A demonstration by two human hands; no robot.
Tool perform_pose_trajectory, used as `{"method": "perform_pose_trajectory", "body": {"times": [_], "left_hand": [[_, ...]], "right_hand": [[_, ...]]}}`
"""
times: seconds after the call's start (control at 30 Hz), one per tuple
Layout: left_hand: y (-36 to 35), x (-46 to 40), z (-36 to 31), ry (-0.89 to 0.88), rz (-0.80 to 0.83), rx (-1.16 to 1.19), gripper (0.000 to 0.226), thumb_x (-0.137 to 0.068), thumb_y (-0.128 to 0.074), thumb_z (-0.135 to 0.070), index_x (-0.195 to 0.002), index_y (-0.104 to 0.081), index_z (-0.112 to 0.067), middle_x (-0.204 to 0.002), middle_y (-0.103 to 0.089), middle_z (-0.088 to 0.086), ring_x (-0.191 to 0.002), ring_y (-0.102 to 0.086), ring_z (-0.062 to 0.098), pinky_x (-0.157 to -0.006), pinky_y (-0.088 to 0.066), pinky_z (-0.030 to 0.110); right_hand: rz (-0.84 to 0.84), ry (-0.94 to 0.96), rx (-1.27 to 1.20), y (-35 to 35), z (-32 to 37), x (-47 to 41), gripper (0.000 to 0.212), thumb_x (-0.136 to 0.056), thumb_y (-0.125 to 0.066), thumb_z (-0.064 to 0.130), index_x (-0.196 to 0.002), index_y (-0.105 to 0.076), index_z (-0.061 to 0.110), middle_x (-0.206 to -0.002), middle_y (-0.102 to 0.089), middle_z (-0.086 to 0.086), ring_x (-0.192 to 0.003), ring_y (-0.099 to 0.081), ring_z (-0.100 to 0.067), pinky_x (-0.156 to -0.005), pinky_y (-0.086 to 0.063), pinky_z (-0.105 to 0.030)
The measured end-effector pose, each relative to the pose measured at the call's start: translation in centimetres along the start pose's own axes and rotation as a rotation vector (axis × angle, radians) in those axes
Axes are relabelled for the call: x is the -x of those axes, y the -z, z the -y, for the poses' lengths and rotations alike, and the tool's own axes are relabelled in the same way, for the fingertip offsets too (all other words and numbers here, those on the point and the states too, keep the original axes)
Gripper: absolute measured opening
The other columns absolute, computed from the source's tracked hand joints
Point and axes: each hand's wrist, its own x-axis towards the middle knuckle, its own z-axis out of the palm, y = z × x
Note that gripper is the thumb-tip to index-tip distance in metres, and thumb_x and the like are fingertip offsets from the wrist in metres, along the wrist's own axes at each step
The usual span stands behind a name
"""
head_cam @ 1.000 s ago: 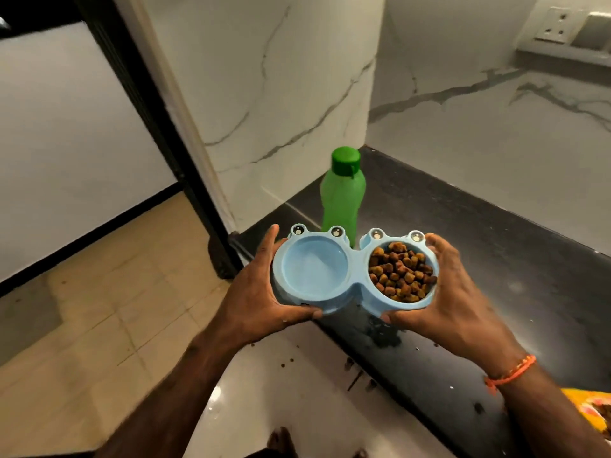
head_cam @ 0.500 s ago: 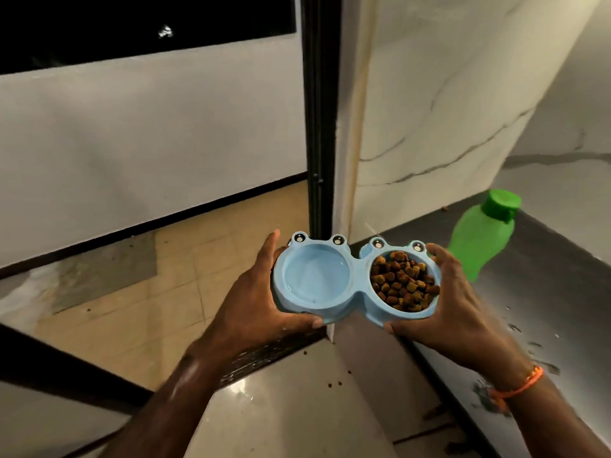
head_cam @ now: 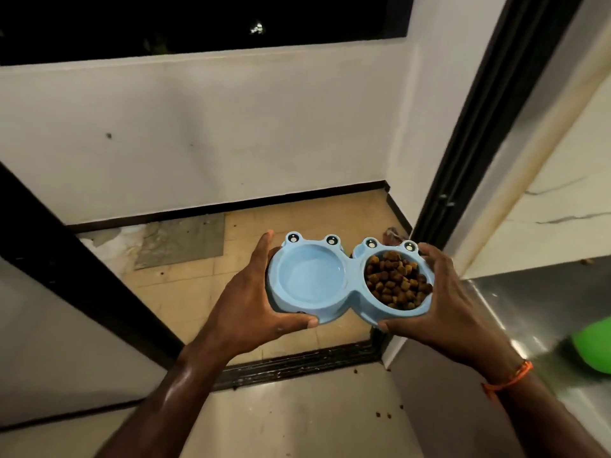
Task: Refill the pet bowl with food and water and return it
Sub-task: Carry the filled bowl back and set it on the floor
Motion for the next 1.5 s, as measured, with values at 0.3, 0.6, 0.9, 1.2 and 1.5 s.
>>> {"method": "perform_pose_trajectory", "body": {"times": [0.3,0.6,0.9,1.2,1.5], "left_hand": [[3.6,-2.8,6.9,0.119,-0.123,-0.006,0.148,-0.049,-0.092,-0.069,-0.160,0.002,-0.042,-0.129,-0.031,-0.055,-0.119,-0.049,-0.007,-0.093,-0.039,0.013],[5.0,-11.0,12.9,0.230,-0.145,0.020,0.146,-0.047,-0.092,-0.070,-0.159,-0.003,-0.041,-0.147,-0.044,-0.031,-0.129,-0.052,0.001,-0.101,-0.044,0.023],[5.7,-21.6,17.2,0.270,-0.146,0.013,0.145,-0.049,-0.093,-0.068,-0.159,-0.001,-0.044,-0.148,-0.044,-0.028,-0.128,-0.052,0.001,-0.100,-0.044,0.021],[5.3,-32.2,21.9,0.254,-0.172,0.057,0.122,-0.050,-0.099,-0.051,-0.127,-0.009,-0.081,-0.120,-0.041,-0.058,-0.110,-0.046,-0.028,-0.081,-0.033,-0.008],[5.5,-44.3,31.3,0.232,-0.105,0.077,0.118,-0.050,-0.092,-0.066,-0.138,-0.015,-0.067,-0.132,-0.031,-0.056,-0.124,-0.040,-0.025,-0.094,-0.033,-0.006]], "right_hand": [[0.154,0.048,-0.060,-5.8,2.3,-10.3,0.138,-0.042,-0.091,0.062,-0.153,-0.017,0.031,-0.147,-0.036,0.016,-0.133,-0.045,-0.008,-0.111,-0.045,-0.039],[0.197,0.064,-0.034,-10.4,1.4,-22.0,0.134,-0.050,-0.098,0.047,-0.155,-0.014,0.039,-0.148,-0.034,0.016,-0.134,-0.037,-0.007,-0.109,-0.040,-0.037],[0.218,0.054,-0.025,-12.7,-0.3,-33.7,0.135,-0.050,-0.099,0.045,-0.156,-0.016,0.034,-0.156,-0.034,0.007,-0.137,-0.039,-0.011,-0.109,-0.040,-0.035],[0.227,0.028,-0.007,-15.4,-3.0,-44.4,0.134,-0.051,-0.099,0.044,-0.157,-0.017,0.034,-0.155,-0.035,0.008,-0.134,-0.034,-0.005,-0.105,-0.036,-0.029],[0.228,-0.032,-0.003,-21.5,-6.5,-57.0,0.131,-0.050,-0.096,0.055,-0.154,-0.017,0.039,-0.154,-0.036,0.014,-0.139,-0.040,-0.010,-0.105,-0.040,-0.027]]}}
